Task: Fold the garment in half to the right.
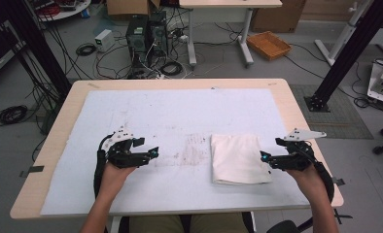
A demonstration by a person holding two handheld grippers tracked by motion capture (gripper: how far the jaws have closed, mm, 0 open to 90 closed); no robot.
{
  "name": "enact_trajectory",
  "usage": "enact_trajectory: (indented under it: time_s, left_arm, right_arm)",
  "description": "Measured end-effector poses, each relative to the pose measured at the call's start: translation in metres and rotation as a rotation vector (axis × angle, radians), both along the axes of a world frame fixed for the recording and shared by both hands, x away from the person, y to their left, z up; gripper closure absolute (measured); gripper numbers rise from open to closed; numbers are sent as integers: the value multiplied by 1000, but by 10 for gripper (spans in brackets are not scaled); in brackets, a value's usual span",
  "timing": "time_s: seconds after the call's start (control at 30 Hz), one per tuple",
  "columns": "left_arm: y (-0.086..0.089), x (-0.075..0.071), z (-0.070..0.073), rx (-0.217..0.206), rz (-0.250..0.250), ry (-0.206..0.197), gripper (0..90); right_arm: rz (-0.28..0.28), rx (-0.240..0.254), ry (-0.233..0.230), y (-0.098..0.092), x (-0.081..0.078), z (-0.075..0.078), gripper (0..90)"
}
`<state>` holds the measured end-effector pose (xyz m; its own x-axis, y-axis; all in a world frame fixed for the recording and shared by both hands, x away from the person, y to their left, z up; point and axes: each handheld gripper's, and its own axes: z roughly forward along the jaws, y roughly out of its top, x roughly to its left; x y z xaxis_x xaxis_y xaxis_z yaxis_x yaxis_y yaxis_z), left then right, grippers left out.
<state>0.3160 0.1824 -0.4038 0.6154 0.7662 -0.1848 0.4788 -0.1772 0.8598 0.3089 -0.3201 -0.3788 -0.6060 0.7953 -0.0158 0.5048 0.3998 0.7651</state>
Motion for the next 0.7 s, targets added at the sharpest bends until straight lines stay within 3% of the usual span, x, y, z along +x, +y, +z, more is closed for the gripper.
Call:
enact_trajectory:
  time_s: [0.2,0.7]
  left_arm:
    - [1,-2,2,-5,-1,-4,284]
    - [-1,-2,0,4,0,-2,284]
  right_arm:
    - [-1,-4,-9,2,-4,5,211]
    - [10,-13,0,3,-2,-1,211]
